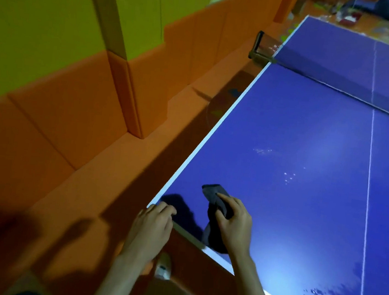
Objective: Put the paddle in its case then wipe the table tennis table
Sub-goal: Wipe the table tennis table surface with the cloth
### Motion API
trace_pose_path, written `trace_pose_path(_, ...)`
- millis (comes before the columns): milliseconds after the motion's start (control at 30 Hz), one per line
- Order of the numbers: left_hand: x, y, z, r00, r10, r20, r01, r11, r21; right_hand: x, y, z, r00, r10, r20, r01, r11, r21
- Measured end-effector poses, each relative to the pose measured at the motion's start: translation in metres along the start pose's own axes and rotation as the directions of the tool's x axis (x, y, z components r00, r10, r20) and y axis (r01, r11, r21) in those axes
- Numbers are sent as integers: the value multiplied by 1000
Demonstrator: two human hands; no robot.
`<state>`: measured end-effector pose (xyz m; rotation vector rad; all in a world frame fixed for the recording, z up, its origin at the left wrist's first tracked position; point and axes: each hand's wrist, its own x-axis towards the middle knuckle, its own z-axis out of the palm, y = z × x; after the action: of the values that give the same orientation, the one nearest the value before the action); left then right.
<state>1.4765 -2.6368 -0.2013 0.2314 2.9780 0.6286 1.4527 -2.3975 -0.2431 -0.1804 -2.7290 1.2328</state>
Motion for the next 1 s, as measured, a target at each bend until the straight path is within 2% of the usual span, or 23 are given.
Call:
trace_pose_path(67,37,-13,-8,999,45,31,-43,998,-45,35,-15,15,998,61,-12,-61,998,20)
trace_pose_path(133,83,-26,-21,998,63,22,-62,997,-55,66,-25,27,998,59,-38,-58,998,24)
trace_pose_path(233,142,-34,-36,989,116,90,-113,993,-39,96,-36,35,985,116,-130,-111,993,46)
trace_pose_path(367,207,-41,-46,968,228,109,-223,973,-60,120,-44,50,945,226,-237,-212,974,84)
trace_pose_path(567,295,-69,-45,875,409,260,-380,912,-158,143,-51,74,855,382,-351,-381,921,76)
trace_pose_path(633,328,-82,-48,834,468,291,-436,883,-172,149,-62,80,800,426,-422,-432,898,89)
trace_pose_path(767,379,-92,-49,752,585,303,-552,811,-196,148,-96,86,613,557,-560,-563,805,185)
trace_pose_path(1000,390,-51,-35,468,812,348,-733,577,-361,112,-146,102,350,682,-642,-624,681,383)
